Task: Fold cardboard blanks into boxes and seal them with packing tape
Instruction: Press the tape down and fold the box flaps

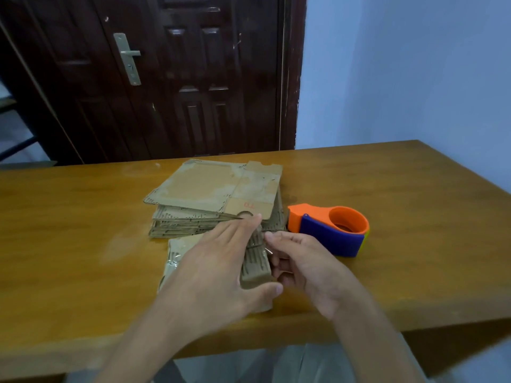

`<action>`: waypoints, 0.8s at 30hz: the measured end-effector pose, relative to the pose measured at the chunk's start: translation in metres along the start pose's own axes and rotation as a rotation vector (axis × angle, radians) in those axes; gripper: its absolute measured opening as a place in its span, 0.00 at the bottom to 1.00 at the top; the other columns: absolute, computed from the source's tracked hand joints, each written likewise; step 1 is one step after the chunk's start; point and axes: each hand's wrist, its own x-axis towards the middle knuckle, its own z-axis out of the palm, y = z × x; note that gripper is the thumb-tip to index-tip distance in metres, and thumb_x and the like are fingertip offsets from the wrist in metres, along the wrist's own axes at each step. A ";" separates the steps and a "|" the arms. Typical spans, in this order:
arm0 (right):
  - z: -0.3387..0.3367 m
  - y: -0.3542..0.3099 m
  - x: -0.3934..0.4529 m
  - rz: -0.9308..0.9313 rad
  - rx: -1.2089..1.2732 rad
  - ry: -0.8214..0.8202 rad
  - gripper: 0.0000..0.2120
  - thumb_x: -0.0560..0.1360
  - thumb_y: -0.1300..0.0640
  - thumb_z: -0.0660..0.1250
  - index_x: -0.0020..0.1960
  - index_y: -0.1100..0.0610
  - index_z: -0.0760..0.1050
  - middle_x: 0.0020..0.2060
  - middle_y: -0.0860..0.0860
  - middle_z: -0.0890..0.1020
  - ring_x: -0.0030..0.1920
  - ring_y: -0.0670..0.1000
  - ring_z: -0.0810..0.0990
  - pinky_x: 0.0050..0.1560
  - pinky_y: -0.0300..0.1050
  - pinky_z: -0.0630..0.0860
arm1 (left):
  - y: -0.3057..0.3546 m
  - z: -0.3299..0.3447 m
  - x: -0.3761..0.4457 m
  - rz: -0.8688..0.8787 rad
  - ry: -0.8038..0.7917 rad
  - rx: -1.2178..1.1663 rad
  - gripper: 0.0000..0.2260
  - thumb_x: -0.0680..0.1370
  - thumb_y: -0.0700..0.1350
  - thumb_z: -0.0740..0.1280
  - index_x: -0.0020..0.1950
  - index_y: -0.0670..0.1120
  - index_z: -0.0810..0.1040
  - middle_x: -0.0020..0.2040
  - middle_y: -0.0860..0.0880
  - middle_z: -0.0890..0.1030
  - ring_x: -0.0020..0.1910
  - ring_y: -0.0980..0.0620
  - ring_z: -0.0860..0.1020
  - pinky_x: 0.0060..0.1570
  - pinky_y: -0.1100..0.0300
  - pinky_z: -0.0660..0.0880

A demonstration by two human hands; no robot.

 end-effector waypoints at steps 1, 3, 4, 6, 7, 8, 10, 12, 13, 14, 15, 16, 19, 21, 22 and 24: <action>0.000 0.002 -0.001 -0.024 -0.012 0.002 0.11 0.81 0.45 0.70 0.50 0.52 0.84 0.37 0.51 0.79 0.37 0.49 0.77 0.41 0.46 0.72 | -0.001 0.001 0.001 -0.007 0.004 0.003 0.45 0.73 0.77 0.61 0.84 0.60 0.49 0.80 0.64 0.61 0.77 0.65 0.59 0.74 0.65 0.58; 0.001 0.009 -0.004 -0.056 -0.037 0.017 0.12 0.81 0.44 0.69 0.47 0.51 0.84 0.37 0.50 0.80 0.39 0.49 0.78 0.42 0.46 0.73 | -0.004 0.000 0.001 -0.022 -0.010 0.003 0.42 0.74 0.77 0.61 0.83 0.62 0.54 0.79 0.65 0.63 0.75 0.68 0.60 0.73 0.67 0.58; 0.002 0.012 -0.004 -0.060 -0.040 0.032 0.14 0.80 0.43 0.69 0.48 0.53 0.84 0.38 0.50 0.81 0.41 0.50 0.79 0.45 0.47 0.74 | -0.005 -0.001 0.001 -0.026 -0.026 -0.001 0.41 0.74 0.77 0.61 0.83 0.62 0.56 0.79 0.67 0.62 0.74 0.71 0.58 0.72 0.71 0.55; 0.006 0.023 -0.004 -0.069 0.000 0.058 0.20 0.78 0.40 0.70 0.54 0.58 0.82 0.43 0.57 0.84 0.45 0.53 0.79 0.52 0.54 0.74 | -0.005 -0.003 0.001 -0.017 -0.044 -0.002 0.40 0.74 0.77 0.61 0.83 0.64 0.56 0.80 0.70 0.58 0.73 0.75 0.52 0.68 0.75 0.47; 0.008 0.028 -0.002 -0.077 0.025 0.068 0.22 0.78 0.38 0.71 0.56 0.58 0.81 0.46 0.60 0.84 0.47 0.54 0.79 0.54 0.56 0.74 | -0.005 -0.003 0.002 -0.015 -0.047 -0.001 0.40 0.74 0.77 0.61 0.83 0.64 0.56 0.79 0.72 0.55 0.73 0.76 0.50 0.69 0.76 0.45; 0.011 0.031 -0.002 -0.083 0.040 0.090 0.23 0.77 0.38 0.70 0.56 0.57 0.82 0.49 0.61 0.85 0.48 0.55 0.80 0.55 0.57 0.74 | -0.006 -0.003 0.002 -0.021 -0.053 -0.006 0.41 0.73 0.77 0.62 0.83 0.65 0.56 0.78 0.74 0.54 0.73 0.76 0.49 0.69 0.76 0.44; 0.015 0.037 0.001 -0.099 0.057 0.126 0.19 0.80 0.39 0.68 0.54 0.55 0.83 0.51 0.59 0.86 0.49 0.56 0.83 0.54 0.55 0.76 | -0.006 -0.003 0.004 -0.035 -0.062 -0.028 0.42 0.71 0.76 0.64 0.82 0.65 0.57 0.75 0.76 0.54 0.72 0.77 0.48 0.67 0.80 0.44; 0.021 0.040 0.002 -0.101 0.105 0.151 0.14 0.82 0.45 0.66 0.50 0.53 0.84 0.46 0.54 0.88 0.48 0.52 0.86 0.49 0.45 0.79 | -0.006 -0.002 0.005 -0.040 -0.061 -0.030 0.42 0.70 0.76 0.64 0.82 0.64 0.58 0.75 0.76 0.55 0.72 0.77 0.49 0.65 0.80 0.45; 0.023 0.040 0.002 -0.104 0.134 0.155 0.12 0.82 0.48 0.66 0.49 0.53 0.85 0.45 0.52 0.89 0.46 0.50 0.87 0.43 0.41 0.80 | -0.007 -0.001 0.005 -0.036 -0.058 -0.027 0.43 0.69 0.76 0.63 0.82 0.64 0.59 0.77 0.74 0.55 0.72 0.76 0.50 0.67 0.79 0.46; 0.024 0.043 0.002 -0.115 0.144 0.177 0.11 0.82 0.49 0.66 0.48 0.52 0.85 0.44 0.52 0.89 0.45 0.49 0.87 0.39 0.37 0.80 | -0.006 0.000 0.005 -0.031 -0.057 -0.026 0.42 0.70 0.76 0.63 0.82 0.64 0.58 0.78 0.73 0.55 0.72 0.76 0.50 0.67 0.78 0.46; 0.023 0.047 0.003 -0.140 0.138 0.210 0.09 0.81 0.48 0.68 0.50 0.50 0.84 0.45 0.52 0.88 0.45 0.48 0.87 0.36 0.36 0.79 | -0.004 0.000 0.005 -0.028 -0.059 -0.020 0.42 0.71 0.75 0.63 0.82 0.63 0.57 0.79 0.72 0.55 0.72 0.76 0.49 0.66 0.80 0.44; 0.026 0.046 0.003 -0.172 0.155 0.244 0.06 0.80 0.47 0.69 0.53 0.47 0.83 0.47 0.51 0.88 0.46 0.49 0.87 0.36 0.37 0.78 | -0.003 0.000 0.005 -0.023 -0.063 -0.009 0.41 0.73 0.74 0.63 0.82 0.63 0.56 0.80 0.71 0.54 0.71 0.76 0.47 0.64 0.82 0.42; 0.030 0.055 0.005 -0.252 0.093 0.356 0.19 0.75 0.41 0.73 0.64 0.32 0.74 0.50 0.50 0.87 0.51 0.50 0.86 0.43 0.43 0.77 | 0.000 0.001 0.005 -0.024 -0.064 0.016 0.39 0.75 0.72 0.62 0.83 0.63 0.54 0.81 0.69 0.52 0.76 0.73 0.48 0.63 0.81 0.40; 0.034 0.053 -0.001 -0.344 0.004 0.441 0.20 0.74 0.41 0.73 0.64 0.28 0.73 0.50 0.47 0.85 0.52 0.49 0.85 0.50 0.49 0.80 | 0.000 0.001 0.005 -0.028 -0.058 0.017 0.39 0.75 0.72 0.62 0.82 0.63 0.54 0.81 0.68 0.53 0.78 0.69 0.51 0.67 0.75 0.44; 0.035 0.054 -0.003 -0.428 -0.072 0.470 0.19 0.76 0.42 0.72 0.65 0.29 0.74 0.51 0.44 0.84 0.53 0.45 0.83 0.53 0.49 0.81 | 0.000 0.001 0.005 -0.025 -0.057 0.017 0.38 0.75 0.73 0.62 0.82 0.62 0.54 0.81 0.68 0.54 0.78 0.69 0.52 0.68 0.74 0.45; 0.034 0.059 -0.006 -0.579 -0.220 0.497 0.15 0.82 0.42 0.67 0.67 0.31 0.76 0.58 0.38 0.80 0.60 0.41 0.79 0.58 0.44 0.78 | -0.001 0.002 0.005 -0.015 -0.053 0.017 0.38 0.75 0.73 0.61 0.82 0.62 0.54 0.81 0.67 0.55 0.78 0.68 0.53 0.67 0.74 0.44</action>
